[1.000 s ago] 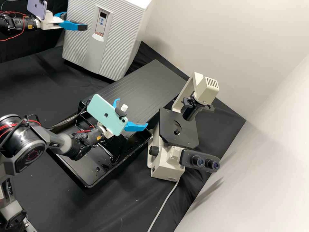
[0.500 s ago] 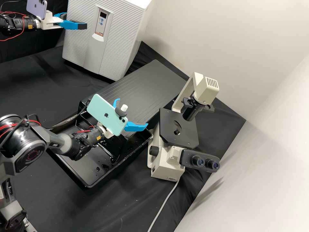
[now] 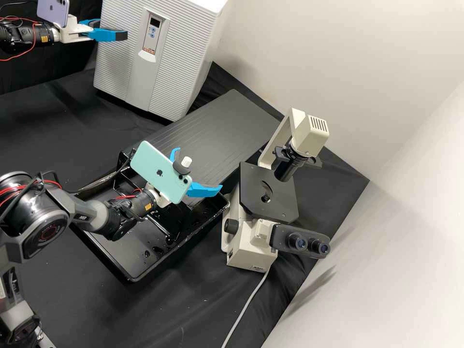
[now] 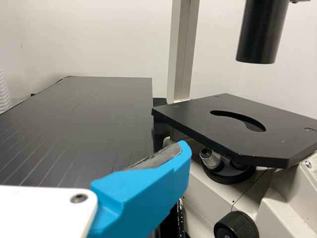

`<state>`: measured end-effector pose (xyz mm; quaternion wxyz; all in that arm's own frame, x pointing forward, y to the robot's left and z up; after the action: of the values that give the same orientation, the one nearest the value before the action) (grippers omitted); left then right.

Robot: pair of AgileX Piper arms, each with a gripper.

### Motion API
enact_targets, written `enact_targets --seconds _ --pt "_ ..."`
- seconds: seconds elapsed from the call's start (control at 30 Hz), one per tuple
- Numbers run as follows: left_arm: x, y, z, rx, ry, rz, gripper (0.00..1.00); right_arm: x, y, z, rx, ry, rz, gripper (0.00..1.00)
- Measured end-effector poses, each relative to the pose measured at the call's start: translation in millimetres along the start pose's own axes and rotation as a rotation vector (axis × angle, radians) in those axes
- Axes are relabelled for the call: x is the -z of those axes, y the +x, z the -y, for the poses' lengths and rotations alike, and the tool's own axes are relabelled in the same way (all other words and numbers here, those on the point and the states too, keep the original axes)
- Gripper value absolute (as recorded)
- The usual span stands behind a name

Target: Open the incubator door

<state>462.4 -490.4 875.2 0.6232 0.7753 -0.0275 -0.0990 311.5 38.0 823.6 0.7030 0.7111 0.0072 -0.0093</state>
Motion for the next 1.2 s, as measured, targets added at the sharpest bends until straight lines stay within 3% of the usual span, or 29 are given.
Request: enact_targets --seconds 0.37,1.2 --pt "1 -1 -0.4 -0.002 -0.019 -0.020 0.00 0 0 0 0.000 0.000 0.000 1.00" --pt "-1 -11 0.2 0.014 -0.014 -0.038 0.00 0 0 0 0.000 0.000 0.000 1.00"
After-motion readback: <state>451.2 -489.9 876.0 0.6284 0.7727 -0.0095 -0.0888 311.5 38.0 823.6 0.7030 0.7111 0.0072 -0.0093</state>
